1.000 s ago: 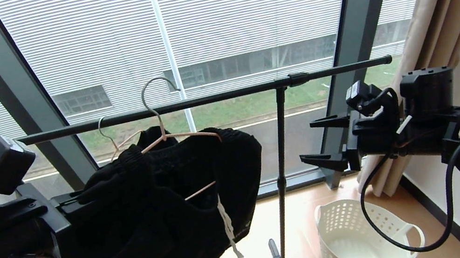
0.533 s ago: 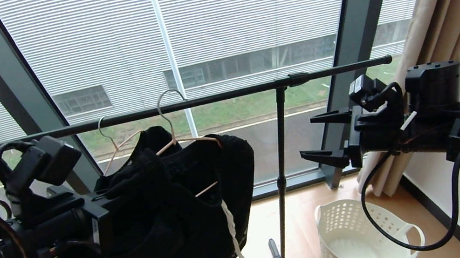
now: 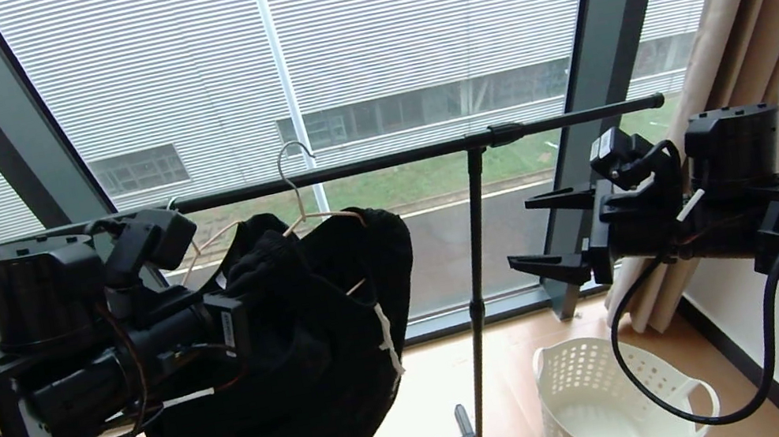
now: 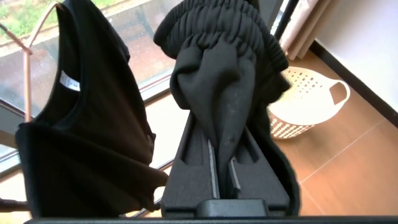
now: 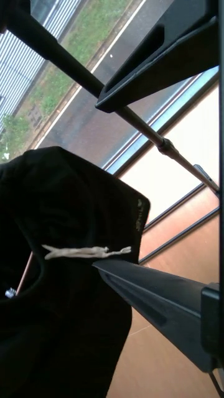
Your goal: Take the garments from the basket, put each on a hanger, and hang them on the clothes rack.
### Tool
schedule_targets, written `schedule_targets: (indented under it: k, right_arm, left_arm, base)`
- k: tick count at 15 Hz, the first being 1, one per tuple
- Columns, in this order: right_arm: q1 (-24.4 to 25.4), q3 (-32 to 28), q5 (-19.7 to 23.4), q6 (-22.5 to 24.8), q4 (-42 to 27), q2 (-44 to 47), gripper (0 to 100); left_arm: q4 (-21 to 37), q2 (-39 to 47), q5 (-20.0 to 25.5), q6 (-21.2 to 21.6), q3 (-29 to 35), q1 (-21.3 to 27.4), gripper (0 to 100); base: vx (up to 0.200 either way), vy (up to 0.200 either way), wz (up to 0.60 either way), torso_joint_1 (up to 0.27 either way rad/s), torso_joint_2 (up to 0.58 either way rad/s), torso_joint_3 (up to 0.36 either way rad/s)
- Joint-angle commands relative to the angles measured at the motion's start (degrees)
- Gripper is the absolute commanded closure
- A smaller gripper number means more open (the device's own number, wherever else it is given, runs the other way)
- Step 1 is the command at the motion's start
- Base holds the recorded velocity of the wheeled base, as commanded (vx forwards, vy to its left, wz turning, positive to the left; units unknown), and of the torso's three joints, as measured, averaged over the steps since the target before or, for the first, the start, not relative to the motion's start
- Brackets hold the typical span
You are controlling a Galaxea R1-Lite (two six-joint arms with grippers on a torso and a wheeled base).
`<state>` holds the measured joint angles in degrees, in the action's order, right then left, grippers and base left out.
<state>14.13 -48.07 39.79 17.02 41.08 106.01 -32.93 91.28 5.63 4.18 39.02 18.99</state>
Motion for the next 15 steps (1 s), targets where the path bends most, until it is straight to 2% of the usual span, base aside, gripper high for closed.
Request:
schedule_targets:
  k: [1, 15]
  right_arm:
    - [0.0, 0.2, 0.0, 0.0, 0.1, 0.2, 0]
    - [0.0, 0.4, 0.0, 0.1, 0.1, 0.5, 0]
  left_arm:
    - [0.0, 2.8, -0.2, -0.1, 1.1, 0.2, 100]
    - [-0.1, 9.4, -0.6, -1.6, 6.5, -0.3, 100]
  base:
    - [0.0, 0.0, 0.0, 0.0, 0.0, 0.0]
    - [0.0, 0.0, 0.0, 0.0, 0.0, 0.0]
